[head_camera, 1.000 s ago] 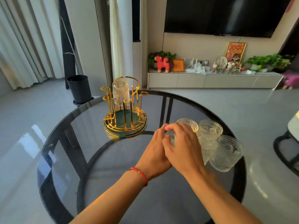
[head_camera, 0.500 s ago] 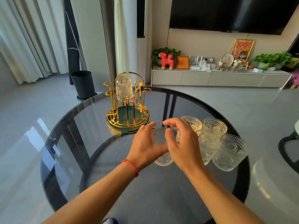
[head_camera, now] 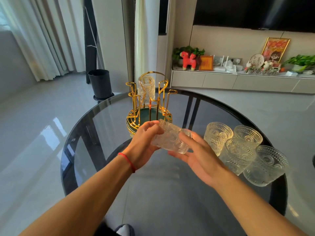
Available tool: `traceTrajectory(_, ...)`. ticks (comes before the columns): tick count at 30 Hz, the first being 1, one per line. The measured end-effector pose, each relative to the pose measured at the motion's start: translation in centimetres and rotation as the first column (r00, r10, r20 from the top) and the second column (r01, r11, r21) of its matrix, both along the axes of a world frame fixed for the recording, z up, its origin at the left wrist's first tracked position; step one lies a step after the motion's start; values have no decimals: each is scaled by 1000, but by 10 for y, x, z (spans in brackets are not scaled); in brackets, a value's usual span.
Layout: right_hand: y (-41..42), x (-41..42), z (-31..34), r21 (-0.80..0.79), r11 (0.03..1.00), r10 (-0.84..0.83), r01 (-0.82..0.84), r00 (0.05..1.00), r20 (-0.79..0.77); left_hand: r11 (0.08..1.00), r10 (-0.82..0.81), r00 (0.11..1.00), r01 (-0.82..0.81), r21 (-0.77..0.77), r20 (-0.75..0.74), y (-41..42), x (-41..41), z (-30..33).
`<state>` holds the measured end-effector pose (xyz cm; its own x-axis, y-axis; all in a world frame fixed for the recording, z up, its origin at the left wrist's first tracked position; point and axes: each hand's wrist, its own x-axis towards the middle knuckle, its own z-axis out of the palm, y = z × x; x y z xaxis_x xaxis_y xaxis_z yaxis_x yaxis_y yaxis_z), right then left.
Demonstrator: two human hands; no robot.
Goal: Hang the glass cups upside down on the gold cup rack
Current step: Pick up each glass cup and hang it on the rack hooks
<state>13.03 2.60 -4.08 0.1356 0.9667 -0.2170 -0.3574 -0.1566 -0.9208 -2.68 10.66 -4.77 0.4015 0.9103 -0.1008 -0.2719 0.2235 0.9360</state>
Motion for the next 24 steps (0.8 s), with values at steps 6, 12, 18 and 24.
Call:
traceTrajectory(6,4,10,8,149,960,-274,238,908,315,831,299,819,28,555,-490,21,-19,-31)
traceTrajectory(12,42,41,55,410,792,-572,452,784,240,626,644,312,310,715,-699,26,-17,-70)
traceTrajectory(18,142,72,108,367,879,-465,304,718,518,621,672,201,371,690,-713,31,-13,-79)
traceTrajectory(24,202,68,138,334,938,-333,95,518,788,639,656,176,388,664,-734,33,-13,-83)
